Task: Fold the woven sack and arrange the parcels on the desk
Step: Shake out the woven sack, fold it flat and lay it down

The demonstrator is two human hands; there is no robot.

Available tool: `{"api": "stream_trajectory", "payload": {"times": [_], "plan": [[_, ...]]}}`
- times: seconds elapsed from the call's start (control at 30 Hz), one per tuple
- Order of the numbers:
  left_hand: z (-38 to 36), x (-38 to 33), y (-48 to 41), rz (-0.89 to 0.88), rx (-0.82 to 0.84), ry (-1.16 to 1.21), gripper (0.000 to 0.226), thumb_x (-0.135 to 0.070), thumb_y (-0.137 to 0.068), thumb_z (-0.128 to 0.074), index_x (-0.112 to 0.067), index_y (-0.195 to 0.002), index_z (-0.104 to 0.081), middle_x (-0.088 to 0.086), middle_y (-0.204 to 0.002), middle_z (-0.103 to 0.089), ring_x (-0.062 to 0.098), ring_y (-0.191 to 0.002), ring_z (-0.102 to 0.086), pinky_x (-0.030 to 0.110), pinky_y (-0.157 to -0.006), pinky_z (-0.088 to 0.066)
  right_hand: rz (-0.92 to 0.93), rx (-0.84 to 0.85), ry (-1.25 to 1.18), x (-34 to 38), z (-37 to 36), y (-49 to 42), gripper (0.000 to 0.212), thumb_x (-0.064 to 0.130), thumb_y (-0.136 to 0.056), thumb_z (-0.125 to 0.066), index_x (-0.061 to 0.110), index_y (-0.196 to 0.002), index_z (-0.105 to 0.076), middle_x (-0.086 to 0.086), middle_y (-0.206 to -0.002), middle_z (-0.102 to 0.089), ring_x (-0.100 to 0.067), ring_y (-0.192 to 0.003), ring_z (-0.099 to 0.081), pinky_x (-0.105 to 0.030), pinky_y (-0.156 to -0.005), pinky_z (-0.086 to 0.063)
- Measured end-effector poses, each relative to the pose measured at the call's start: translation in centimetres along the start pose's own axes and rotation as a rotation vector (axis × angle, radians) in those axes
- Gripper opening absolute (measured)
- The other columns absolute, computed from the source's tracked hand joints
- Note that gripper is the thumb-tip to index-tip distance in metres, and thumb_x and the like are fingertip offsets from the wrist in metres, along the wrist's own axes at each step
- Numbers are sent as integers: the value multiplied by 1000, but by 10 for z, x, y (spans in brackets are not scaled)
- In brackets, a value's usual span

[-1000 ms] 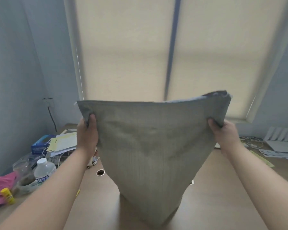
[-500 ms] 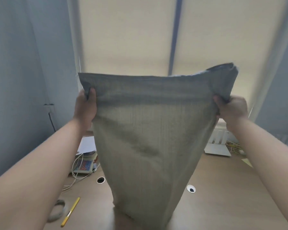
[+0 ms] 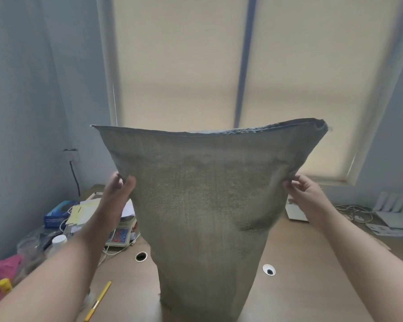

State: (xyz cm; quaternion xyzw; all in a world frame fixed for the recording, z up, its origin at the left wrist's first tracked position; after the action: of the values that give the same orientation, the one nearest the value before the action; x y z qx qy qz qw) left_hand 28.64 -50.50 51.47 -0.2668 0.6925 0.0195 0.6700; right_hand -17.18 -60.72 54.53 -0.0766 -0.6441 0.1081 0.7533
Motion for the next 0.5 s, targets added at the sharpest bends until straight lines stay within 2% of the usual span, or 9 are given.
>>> {"api": "stream_trajectory", "payload": {"times": [0.03, 0.1, 0.17, 0.23, 0.3, 0.4, 0.5], "plan": [[-1, 7, 3, 7, 0, 0, 12, -23, -103, -53, -24, -112, -60, -15, -104, -76, -2, -97, -69, 20, -81, -54, -13, 16, -3, -7, -2, -2, 6, 21, -99, -59, 20, -104, -64, -2, -101, -71, -12, -87, -67, -23, -73, -52], [3, 16, 1, 31, -55, -38, 13, -23, -103, -52, -24, -113, -61, -14, -105, -72, 3, -100, -67, 32, -95, -51, -19, 20, 1, -12, -8, -4, 10, 24, -98, -60, 16, -100, -66, -6, -101, -71, -20, -89, -64, -35, -80, -52], [4, 12, -9, 46, -126, -68, 14, -28, -103, -53, -23, -115, -60, -12, -108, -67, 11, -103, -64, 41, -100, -49, -4, -28, 19, -6, -10, -12, 14, 23, -100, -58, 15, -94, -67, -7, -92, -68, -21, -81, -59, -35, -72, -48], [5, -4, -20, 43, -191, -80, 13, -34, -102, -51, -25, -105, -61, -10, -102, -67, 14, -98, -64, 38, -91, -50, 41, -127, 59, 11, -5, -22, 20, 16, -103, -53, 12, -91, -68, -7, -86, -64, -20, -75, -53, -31, -64, -42], [7, -26, -32, -26, -253, -151, 20, -43, -95, -54, -27, -89, -63, -8, -92, -67, 17, -89, -63, 34, -82, -50, 117, -226, 134, 36, 3, -29, 21, 15, -102, -54, 5, -89, -67, -9, -81, -60, -20, -74, -49, -33, -65, -36], [11, -46, -43, -92, -330, -183, 28, -47, -87, -59, -21, -78, -66, -8, -79, -66, 15, -78, -58, 33, -72, -46, 110, -364, 180, 57, 10, -34, 31, 19, -101, -49, 13, -71, -55, -8, -66, -46, -20, -64, -39, -29, -56, -28], [10, -35, -39, -68, -319, -261, 29, -46, -89, -56, -19, -89, -68, 1, -88, -68, 22, -85, -62, 36, -76, -48, 41, -389, 271, 32, 11, -37, 24, 20, -101, -48, 8, -86, -62, -12, -85, -56, -24, -80, -47, -36, -65, -38]]}}
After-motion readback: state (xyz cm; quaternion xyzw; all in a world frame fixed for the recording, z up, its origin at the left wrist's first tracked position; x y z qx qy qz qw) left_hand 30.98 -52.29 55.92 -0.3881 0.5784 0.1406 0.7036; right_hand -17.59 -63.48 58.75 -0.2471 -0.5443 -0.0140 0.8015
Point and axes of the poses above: each hand's wrist, its own y-axis away from the middle knuckle, its own z-axis out of the back of the hand, x = y × z, the point moved 6 cm from there along -y, towards the middle knuckle
